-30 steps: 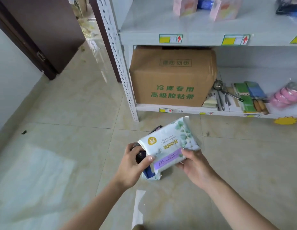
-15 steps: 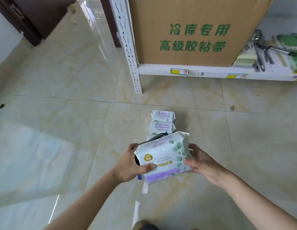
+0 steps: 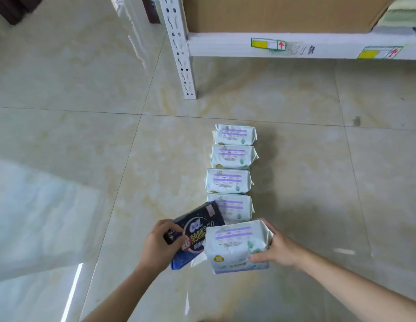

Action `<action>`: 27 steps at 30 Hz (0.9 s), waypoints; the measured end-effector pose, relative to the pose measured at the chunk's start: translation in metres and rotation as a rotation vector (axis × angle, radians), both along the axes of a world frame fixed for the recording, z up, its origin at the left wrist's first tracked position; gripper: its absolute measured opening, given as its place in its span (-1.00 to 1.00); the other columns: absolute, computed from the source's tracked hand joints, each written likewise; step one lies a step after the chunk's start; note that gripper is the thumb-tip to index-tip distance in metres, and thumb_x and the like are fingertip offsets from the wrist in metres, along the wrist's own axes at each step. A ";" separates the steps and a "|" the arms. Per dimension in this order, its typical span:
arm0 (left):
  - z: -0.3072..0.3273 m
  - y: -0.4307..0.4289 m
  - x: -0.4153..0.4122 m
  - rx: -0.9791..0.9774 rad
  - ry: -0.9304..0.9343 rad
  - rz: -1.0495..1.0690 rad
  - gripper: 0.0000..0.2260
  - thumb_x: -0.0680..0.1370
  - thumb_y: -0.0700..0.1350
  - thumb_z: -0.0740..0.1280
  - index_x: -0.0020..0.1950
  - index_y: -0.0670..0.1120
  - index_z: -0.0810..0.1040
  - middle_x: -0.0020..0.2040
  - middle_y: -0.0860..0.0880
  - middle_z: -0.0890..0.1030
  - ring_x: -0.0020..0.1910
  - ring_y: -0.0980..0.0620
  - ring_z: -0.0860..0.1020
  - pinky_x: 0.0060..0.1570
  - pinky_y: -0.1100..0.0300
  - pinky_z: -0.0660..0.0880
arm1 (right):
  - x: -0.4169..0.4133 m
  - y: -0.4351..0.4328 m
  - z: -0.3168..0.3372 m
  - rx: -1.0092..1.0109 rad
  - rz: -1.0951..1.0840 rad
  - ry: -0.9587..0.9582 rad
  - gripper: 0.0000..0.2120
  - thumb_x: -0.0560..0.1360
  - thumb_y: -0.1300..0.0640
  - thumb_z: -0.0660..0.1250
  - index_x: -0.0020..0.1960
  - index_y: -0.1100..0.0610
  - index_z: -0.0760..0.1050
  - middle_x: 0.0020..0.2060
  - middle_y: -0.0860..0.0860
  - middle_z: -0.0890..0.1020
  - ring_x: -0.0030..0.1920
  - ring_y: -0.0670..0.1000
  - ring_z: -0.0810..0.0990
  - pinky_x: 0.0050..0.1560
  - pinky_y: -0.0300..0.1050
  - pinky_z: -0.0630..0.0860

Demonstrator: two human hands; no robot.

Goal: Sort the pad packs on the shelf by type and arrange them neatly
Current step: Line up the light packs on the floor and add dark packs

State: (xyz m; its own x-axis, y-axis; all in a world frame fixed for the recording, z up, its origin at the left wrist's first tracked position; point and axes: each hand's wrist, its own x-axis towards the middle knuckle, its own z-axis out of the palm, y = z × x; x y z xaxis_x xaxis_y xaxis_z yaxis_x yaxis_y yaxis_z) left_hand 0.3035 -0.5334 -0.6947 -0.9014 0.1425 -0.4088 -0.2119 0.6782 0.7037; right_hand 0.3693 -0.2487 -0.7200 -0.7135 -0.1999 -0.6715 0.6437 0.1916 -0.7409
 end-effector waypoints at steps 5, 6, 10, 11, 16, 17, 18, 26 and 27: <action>-0.014 -0.022 -0.012 0.108 0.038 0.071 -0.77 0.41 -0.34 0.42 -0.21 -0.12 0.39 -0.07 -0.05 0.59 -0.11 -0.03 0.61 -0.37 0.22 0.54 | 0.011 -0.004 -0.041 0.117 0.020 0.080 -0.34 0.10 0.09 0.61 0.10 -0.04 0.36 -0.02 -0.11 0.62 0.00 -0.18 0.57 -0.01 -0.25 0.51; -0.013 -0.024 -0.015 0.159 0.044 0.118 -0.76 0.42 -0.36 0.41 -0.20 -0.13 0.37 -0.10 -0.07 0.59 -0.13 -0.02 0.62 -0.42 0.25 0.53 | 0.014 -0.007 -0.046 0.124 0.012 0.090 -0.36 0.13 0.15 0.61 0.09 -0.03 0.36 -0.04 -0.12 0.61 -0.04 -0.22 0.56 -0.04 -0.29 0.51; -0.006 -0.025 -0.027 0.361 0.023 0.246 -0.65 0.43 -0.38 0.37 -0.03 0.02 0.36 -0.10 -0.09 0.59 -0.17 -0.02 0.66 -0.39 0.28 0.58 | 0.025 -0.020 -0.067 0.187 -0.052 0.147 -0.37 0.11 0.08 0.58 0.05 -0.04 0.30 -0.03 -0.05 0.58 -0.03 -0.16 0.57 -0.03 -0.14 0.57; -0.004 -0.023 -0.029 0.405 0.005 0.258 -0.59 0.43 -0.38 0.37 0.06 0.06 0.36 -0.12 -0.10 0.62 -0.21 -0.01 0.67 -0.37 0.26 0.59 | 0.026 -0.023 -0.072 0.204 -0.073 0.161 -0.36 0.10 0.04 0.56 0.05 -0.06 0.29 0.00 -0.02 0.57 0.00 -0.11 0.58 -0.02 -0.09 0.58; -0.003 -0.016 -0.040 0.576 -0.086 0.268 -0.36 0.15 -0.02 0.62 0.17 0.03 0.47 -0.14 0.00 0.71 -0.15 0.00 0.67 -0.20 0.11 0.61 | 0.020 -0.031 -0.085 0.348 -0.017 0.302 -0.40 0.20 0.19 0.53 0.05 -0.10 0.25 0.03 -0.05 0.43 0.03 -0.19 0.45 -0.10 -0.48 0.40; -0.002 -0.014 -0.042 0.597 -0.085 0.262 -0.36 0.09 0.03 0.63 0.11 0.01 0.52 -0.12 -0.01 0.71 -0.12 -0.03 0.66 -0.18 0.15 0.61 | 0.019 -0.031 -0.086 0.381 0.010 0.341 -0.40 0.21 0.21 0.53 0.08 -0.05 0.26 0.04 -0.05 0.40 0.01 -0.17 0.43 -0.12 -0.52 0.35; -0.001 -0.012 -0.044 0.617 -0.073 0.251 -0.37 0.05 0.09 0.64 0.06 -0.01 0.55 -0.10 -0.03 0.70 -0.10 -0.04 0.65 -0.15 0.16 0.61 | 0.018 -0.032 -0.088 0.411 0.034 0.369 -0.40 0.21 0.21 0.53 0.12 0.00 0.29 0.04 -0.05 0.38 -0.01 -0.14 0.41 -0.13 -0.55 0.32; 0.002 0.013 -0.049 0.703 -0.059 0.173 -0.40 0.01 0.12 0.64 -0.05 -0.06 0.58 -0.14 -0.05 0.69 -0.14 -0.02 0.65 -0.05 0.09 0.60 | 0.015 -0.045 -0.094 0.562 0.048 0.360 -0.16 0.24 0.02 0.54 0.39 -0.03 0.16 0.12 -0.07 0.23 0.17 -0.08 0.30 0.03 -0.32 0.28; 0.002 0.016 -0.048 0.712 -0.061 0.161 -0.38 0.01 0.14 0.63 -0.04 -0.07 0.58 -0.14 -0.06 0.69 -0.14 -0.02 0.65 -0.06 0.12 0.61 | 0.016 -0.044 -0.094 0.593 0.073 0.351 -0.12 0.22 -0.04 0.53 0.40 -0.05 0.13 0.13 -0.05 0.25 0.20 -0.06 0.29 0.06 -0.29 0.30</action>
State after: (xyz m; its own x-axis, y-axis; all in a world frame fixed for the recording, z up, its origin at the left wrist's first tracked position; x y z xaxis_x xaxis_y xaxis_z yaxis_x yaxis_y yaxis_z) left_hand 0.2550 -0.5172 -0.6930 -0.9122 0.2602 -0.3165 -0.3231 0.0182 0.9462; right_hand 0.3855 -0.2929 -0.8137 -0.9074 0.0737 -0.4137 0.3546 0.6625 -0.6598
